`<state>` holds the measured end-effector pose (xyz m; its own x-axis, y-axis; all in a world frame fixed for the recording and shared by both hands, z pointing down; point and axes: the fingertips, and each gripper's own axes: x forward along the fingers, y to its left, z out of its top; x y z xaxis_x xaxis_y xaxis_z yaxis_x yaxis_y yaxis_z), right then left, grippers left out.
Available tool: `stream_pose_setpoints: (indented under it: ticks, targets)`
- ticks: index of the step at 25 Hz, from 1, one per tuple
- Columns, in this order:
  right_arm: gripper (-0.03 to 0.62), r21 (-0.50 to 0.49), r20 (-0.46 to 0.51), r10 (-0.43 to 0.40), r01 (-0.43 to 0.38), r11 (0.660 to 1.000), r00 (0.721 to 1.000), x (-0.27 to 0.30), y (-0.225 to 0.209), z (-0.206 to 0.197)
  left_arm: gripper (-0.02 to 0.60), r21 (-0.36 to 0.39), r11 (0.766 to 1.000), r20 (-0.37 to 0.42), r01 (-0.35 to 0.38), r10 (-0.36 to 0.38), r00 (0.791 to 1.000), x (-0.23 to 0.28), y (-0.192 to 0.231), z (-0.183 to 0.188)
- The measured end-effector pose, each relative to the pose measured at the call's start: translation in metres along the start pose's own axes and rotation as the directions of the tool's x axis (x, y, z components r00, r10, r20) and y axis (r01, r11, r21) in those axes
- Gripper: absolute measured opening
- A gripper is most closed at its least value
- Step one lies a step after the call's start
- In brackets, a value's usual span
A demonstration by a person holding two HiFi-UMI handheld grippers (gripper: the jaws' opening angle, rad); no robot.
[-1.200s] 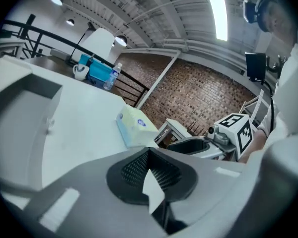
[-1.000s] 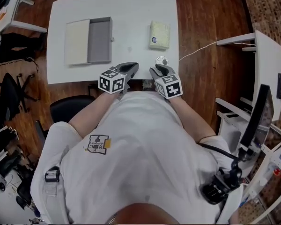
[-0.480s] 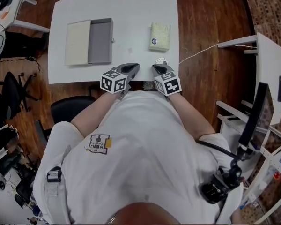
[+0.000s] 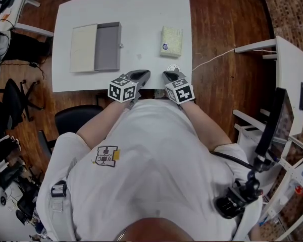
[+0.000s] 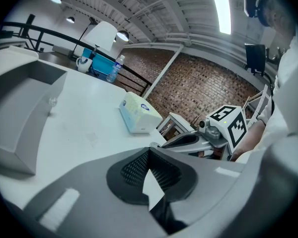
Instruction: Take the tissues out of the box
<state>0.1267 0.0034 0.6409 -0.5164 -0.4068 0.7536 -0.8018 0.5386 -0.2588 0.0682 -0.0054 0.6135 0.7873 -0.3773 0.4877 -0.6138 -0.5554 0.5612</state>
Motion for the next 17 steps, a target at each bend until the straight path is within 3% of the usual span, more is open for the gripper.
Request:
stream_pose_setpoints:
  ticks: [17]
  targets:
    - [-0.003,-0.027,-0.012,0.002,-0.002,1.000,1.000,0.0005,0.0016,0.0011,-0.005,0.012,1.000,-0.002,0.005,-0.005,1.000,0.0000,-0.0028,-0.0003]
